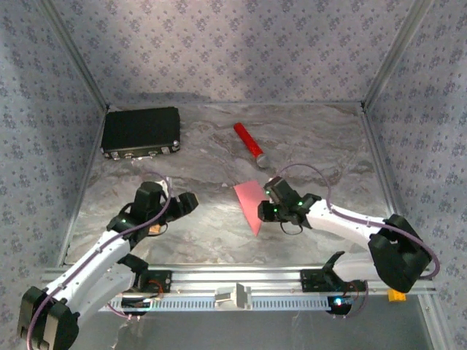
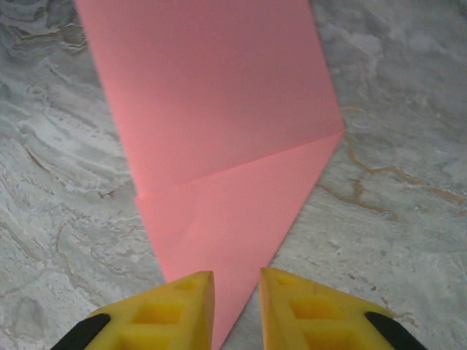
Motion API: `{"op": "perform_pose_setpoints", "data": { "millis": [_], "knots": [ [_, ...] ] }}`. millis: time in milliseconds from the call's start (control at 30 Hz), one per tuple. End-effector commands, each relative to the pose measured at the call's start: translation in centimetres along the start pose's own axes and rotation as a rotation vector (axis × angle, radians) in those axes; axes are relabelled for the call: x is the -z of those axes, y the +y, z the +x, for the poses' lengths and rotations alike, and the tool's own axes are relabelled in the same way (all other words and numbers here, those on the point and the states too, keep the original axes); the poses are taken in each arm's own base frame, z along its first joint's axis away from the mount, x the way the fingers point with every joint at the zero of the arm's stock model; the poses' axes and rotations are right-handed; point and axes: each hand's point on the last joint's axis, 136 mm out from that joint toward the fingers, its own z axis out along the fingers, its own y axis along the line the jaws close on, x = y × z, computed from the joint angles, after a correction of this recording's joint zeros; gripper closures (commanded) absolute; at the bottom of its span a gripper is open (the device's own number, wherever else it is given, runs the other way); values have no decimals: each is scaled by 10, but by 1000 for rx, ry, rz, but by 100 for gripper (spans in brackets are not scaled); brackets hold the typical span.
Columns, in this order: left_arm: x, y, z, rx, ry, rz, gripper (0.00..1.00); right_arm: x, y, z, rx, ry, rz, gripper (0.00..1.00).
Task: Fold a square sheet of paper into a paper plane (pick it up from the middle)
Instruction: Turn over the paper at the center of the table, then move the paper to the bottom-center of the table.
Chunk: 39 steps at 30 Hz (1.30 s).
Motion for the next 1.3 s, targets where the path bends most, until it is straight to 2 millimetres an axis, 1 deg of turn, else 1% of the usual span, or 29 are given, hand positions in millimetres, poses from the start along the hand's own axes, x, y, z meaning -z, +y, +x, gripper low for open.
{"op": "perform_pose_setpoints", "data": {
  "millis": [0,100,167,333,400,500,600,833,1033,1100,1133,1200,1267],
  "knots": [
    [-6,-14,9,8,19,63,31,8,31,-15,-34,-40,-250,80],
    [-10,-17,18,-14,38,53,31,6,30,-14,-54,-27,-305,83],
    [-13,-19,21,-21,48,50,31,3,29,-13,-67,-17,-317,83],
    [-18,-25,23,-36,56,44,31,-8,33,-8,-81,27,-355,84],
    [-20,-26,25,-41,65,41,31,-16,27,-5,-115,47,-325,86],
    [-20,-26,27,-46,71,40,31,-24,20,1,-151,63,-300,86],
    [-20,-24,29,-46,71,34,30,-32,8,10,-205,82,-246,86],
    [-20,-23,29,-47,65,32,30,-43,-9,30,-345,80,-150,87],
    [-21,-20,30,-46,68,28,30,-49,-5,41,-482,24,-128,88],
    [-21,-19,31,-45,68,29,30,-51,-4,45,-564,8,-119,95],
    [-22,-19,31,-44,69,30,30,-52,-2,47,-589,2,-123,95],
    [-22,-19,31,-44,68,30,30,-51,6,46,-629,-25,-156,95],
    [-21,-19,31,-46,69,31,30,-47,14,41,-634,-50,-182,94]
  ]
}}
